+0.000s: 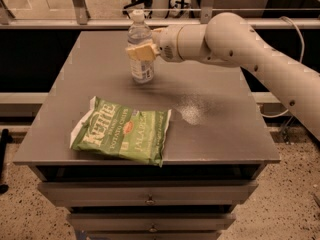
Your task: Move blue plastic bottle near green jalapeno chip bag
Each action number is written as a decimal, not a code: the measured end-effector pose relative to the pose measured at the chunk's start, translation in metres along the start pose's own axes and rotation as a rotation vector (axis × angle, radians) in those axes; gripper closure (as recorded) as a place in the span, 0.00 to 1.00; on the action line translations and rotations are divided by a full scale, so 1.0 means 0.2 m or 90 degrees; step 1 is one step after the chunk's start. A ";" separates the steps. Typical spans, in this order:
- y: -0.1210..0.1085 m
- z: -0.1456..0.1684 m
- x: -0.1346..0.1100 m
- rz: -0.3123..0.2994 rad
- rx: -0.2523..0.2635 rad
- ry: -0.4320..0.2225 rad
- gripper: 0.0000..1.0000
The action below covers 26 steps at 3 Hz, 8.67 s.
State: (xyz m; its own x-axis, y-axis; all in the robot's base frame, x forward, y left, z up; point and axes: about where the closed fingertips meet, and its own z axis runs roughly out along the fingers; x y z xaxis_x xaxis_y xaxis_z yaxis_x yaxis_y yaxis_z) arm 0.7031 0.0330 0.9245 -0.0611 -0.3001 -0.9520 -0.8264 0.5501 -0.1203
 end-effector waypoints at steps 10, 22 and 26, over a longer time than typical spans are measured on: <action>0.13 -0.25 -0.20 0.052 -0.044 -0.004 0.42; -0.17 0.23 0.44 0.004 0.078 0.140 0.00; -0.17 0.26 0.42 0.005 0.086 0.140 0.85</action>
Offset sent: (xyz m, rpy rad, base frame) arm -0.0024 -0.0172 0.0364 0.0393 -0.0216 -0.0182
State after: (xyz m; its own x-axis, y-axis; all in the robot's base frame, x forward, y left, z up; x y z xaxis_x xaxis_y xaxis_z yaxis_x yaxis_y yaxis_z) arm 0.7553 0.0283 0.8335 -0.1998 -0.4496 -0.8706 -0.7445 0.6473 -0.1634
